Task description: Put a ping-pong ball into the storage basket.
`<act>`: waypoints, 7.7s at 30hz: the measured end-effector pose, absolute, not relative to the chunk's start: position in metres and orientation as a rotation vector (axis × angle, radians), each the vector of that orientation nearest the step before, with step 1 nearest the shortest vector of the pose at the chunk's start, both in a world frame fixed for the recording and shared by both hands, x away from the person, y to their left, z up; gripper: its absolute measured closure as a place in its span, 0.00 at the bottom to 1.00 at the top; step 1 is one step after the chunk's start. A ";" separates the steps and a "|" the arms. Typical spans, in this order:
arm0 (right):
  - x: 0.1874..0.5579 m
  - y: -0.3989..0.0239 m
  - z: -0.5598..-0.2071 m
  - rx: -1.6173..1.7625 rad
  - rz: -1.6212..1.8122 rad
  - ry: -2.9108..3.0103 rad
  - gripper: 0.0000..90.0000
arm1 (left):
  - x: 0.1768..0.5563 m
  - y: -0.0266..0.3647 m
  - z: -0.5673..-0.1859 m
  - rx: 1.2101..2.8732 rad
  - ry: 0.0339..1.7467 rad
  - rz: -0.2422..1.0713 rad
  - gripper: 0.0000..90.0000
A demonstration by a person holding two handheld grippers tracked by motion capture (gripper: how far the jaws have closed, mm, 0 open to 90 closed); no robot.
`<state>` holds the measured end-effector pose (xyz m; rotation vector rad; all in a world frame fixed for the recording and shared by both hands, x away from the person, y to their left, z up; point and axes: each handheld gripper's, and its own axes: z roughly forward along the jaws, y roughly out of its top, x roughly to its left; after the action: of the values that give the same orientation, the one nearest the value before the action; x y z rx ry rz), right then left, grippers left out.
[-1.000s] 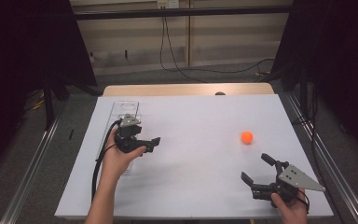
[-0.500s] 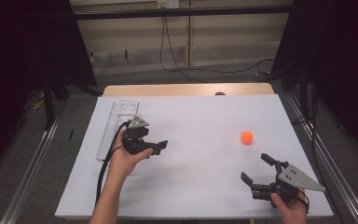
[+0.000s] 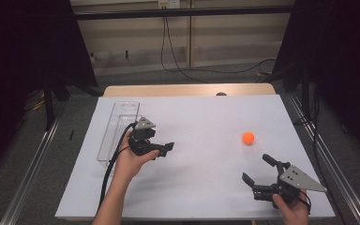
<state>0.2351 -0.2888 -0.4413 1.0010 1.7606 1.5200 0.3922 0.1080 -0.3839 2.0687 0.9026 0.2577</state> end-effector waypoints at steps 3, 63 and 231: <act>0.235 -0.289 -0.442 1.001 1.521 1.761 0.03 | 0.392 0.106 -0.383 2.074 0.889 0.256 0.14; 0.236 -0.289 -0.442 1.007 1.525 1.765 0.03 | 0.389 0.034 -0.402 2.089 0.758 0.142 0.12; 0.235 -0.289 -0.441 0.998 1.533 1.768 0.03 | 0.412 -0.110 -0.436 2.079 0.663 0.113 0.11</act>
<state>0.2349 -0.2894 -0.4412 0.9977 1.7684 1.5330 0.4117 -0.1103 -0.4359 2.0792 0.6629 0.1135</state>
